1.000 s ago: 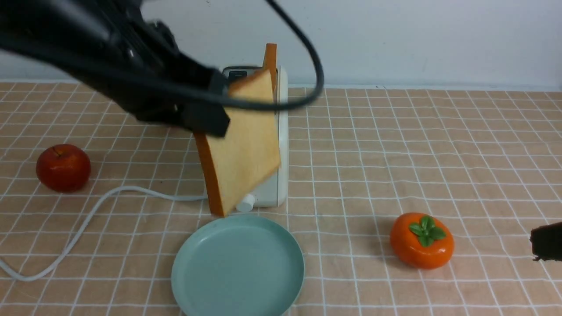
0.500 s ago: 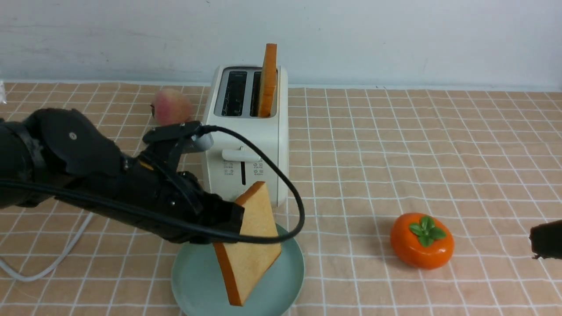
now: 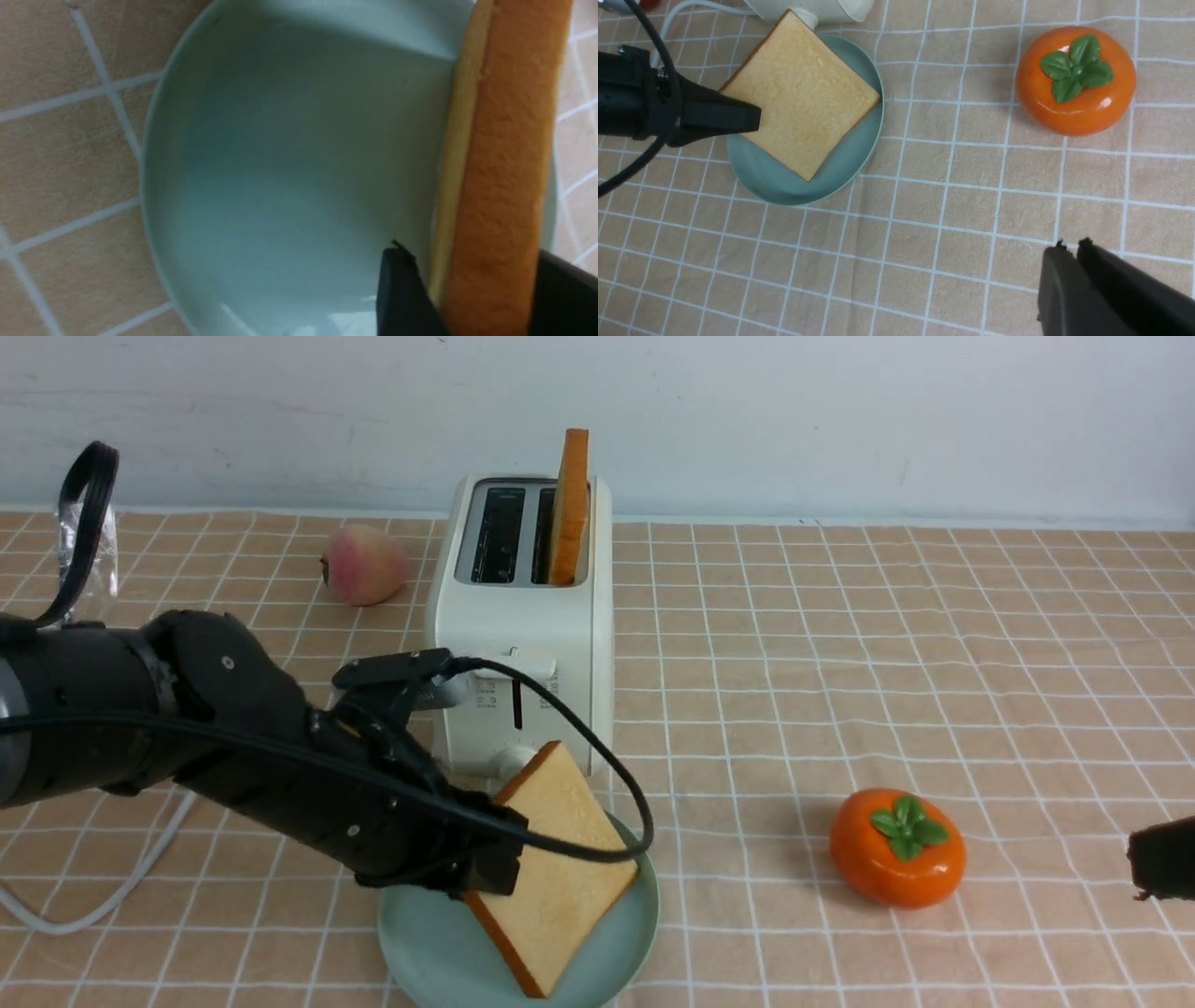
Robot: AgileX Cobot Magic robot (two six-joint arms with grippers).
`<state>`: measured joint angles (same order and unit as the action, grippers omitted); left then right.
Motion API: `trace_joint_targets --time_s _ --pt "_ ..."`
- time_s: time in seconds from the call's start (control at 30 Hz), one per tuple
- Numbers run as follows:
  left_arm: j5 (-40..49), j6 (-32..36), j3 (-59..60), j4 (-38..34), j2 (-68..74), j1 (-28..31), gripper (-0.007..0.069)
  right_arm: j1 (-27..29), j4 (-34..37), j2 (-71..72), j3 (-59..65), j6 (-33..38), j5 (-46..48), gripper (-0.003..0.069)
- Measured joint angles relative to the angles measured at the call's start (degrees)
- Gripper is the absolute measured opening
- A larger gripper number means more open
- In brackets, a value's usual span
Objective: Take toasted bread from bread machine on light coffee tablecloth place on plate.
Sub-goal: 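Place the slice of bread on the plate with the left gripper, then grasp the toast slice in the toaster and pull it up out of the slot with the right gripper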
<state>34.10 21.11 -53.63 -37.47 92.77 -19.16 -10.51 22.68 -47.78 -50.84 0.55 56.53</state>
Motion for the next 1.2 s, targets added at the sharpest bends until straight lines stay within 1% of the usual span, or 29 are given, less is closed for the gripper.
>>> trace_joint_targets --time_s 0.1,0.13,0.17,0.2,0.23,0.27,0.33,0.37,0.4,0.43,0.47,0.53,0.57,0.6,0.63,0.67,0.7,0.73,0.77,0.8,0.83,0.87,0.9,1.0,1.03,1.07,1.13,1.2 --pt "1.5 -2.6 0.0 9.4 -0.8 0.0 0.0399 0.0 0.0 0.0 0.0 0.0 0.0 0.0043" --pt "1.9 -4.4 0.1 12.3 -1.2 0.0 0.0405 0.0 0.0 0.0 0.0 0.0 0.0 0.0043" --pt "2.3 -7.8 0.1 16.9 -2.1 0.0 0.0407 0.0 0.0 0.0 0.0 0.0 -0.2 0.0043" --pt "2.6 -10.4 0.1 20.0 -2.8 0.0 0.0406 0.0 0.0 -0.1 0.0 0.0 -0.6 0.0043" --pt "2.6 -11.8 0.1 20.8 -3.2 0.0 0.0406 0.0 0.0 -0.1 0.0 0.0 -0.7 0.0043" --pt "2.9 -17.0 0.1 26.9 -4.9 0.0 0.0398 0.0 0.0 -0.5 -0.4 0.0 -1.7 0.0043" --pt "4.1 -25.3 0.1 33.8 -7.6 0.0 0.0367 0.0 0.1 -2.1 -1.8 0.0 -2.3 0.0043" --pt "4.3 -26.1 0.1 34.4 -7.9 0.0 0.0363 0.0 0.1 -2.3 -2.0 0.0 -2.3 0.0043" --pt "6.1 -32.8 0.1 39.1 -10.8 0.0 0.0314 0.0 0.7 -4.8 -4.2 0.0 -2.6 0.0044" --pt "7.1 -34.6 0.1 40.3 -11.8 0.0 0.0280 0.0 1.1 -5.9 -5.1 0.4 -2.6 0.0045" --pt "8.5 -37.1 0.1 41.7 -13.4 0.0 0.0231 0.0 1.8 -7.9 -6.5 0.8 -2.5 0.0046" --pt "11.5 -39.7 0.1 42.9 -17.5 0.0 0.0099 0.0 4.8 -13.4 -11.3 3.0 -1.5 0.0047" --pt "11.7 -39.9 0.1 42.8 -18.3 0.0 0.0086 -0.1 5.1 -14.0 -11.7 3.5 -1.4 0.0047" --pt "12.9 -40.2 0.1 42.8 -20.8 0.0 0.0011 -0.6 7.1 -18.0 -14.7 5.0 -0.6 0.0047" --pt "13.7 -40.2 0.3 42.6 -23.4 0.0 -0.0014 -1.7 8.0 -21.4 -17.3 6.2 -0.3 0.0048" --pt "13.7 -40.2 0.4 42.6 -23.8 0.0 -0.0014 -2.0 8.2 -22.0 -17.8 6.2 -0.3 0.0048" --pt "14.2 -40.3 1.0 42.4 -27.1 0.0 -0.0014 -3.9 8.2 -25.9 -20.9 6.6 -0.4 0.0048" --pt "14.2 -40.4 1.4 42.3 -28.5 0.0 -0.0014 -4.6 8.2 -27.0 -21.8 6.7 -0.5 0.0048" --pt "14.3 -40.6 2.9 42.2 -33.1 0.0 -0.0014 -7.7 7.1 -32.6 -26.6 6.7 -1.6 0.0051" --pt "14.3 -40.8 4.0 42.1 -35.7 0.0 -0.0014 -9.5 5.9 -35.3 -29.3 6.4 -2.2 0.0055" --pt "14.3 -40.8 4.6 42.0 -36.3 0.0 -0.0014 -9.8 5.6 -35.3 -29.3 6.3 -2.2 0.0055" --pt "14.3 -40.9 6.7 41.6 -40.2 0.0 -0.0014 -12.4 3.3 -39.7 -33.7 5.6 -3.2 0.0064" --pt "14.3 -40.9 8.5 41.2 -43.0 0.0 -0.0014 -13.7 1.7 -42.4 -36.6 5.0 -3.7 0.0072" --pt "14.3 -41.0 12.6 40.0 -49.6 0.0 -0.0014 -16.0 -2.0 -48.1 -43.0 2.6 -5.6 0.0115" --pt "14.6 -41.0 16.0 39.3 -55.0 0.0 -0.0014 -17.2 -4.7 -52.5 -48.4 0.0 -7.0 0.0167" --pt "14.7 -41.0 16.3 39.1 -56.2 0.0 -0.0014 -17.3 -5.0 -52.9 -49.0 0.0 -7.2 0.0174" --pt "15.3 -41.0 20.2 38.7 -63.0 0.0 -0.0014 -18.2 -8.1 -58.6 -56.4 -2.7 -9.1 0.0279" --pt "16.4 -41.1 23.0 38.4 -68.3 0.0 -0.0014 -18.4 -9.4 -62.8 -62.0 -4.2 -10.8 0.0375"
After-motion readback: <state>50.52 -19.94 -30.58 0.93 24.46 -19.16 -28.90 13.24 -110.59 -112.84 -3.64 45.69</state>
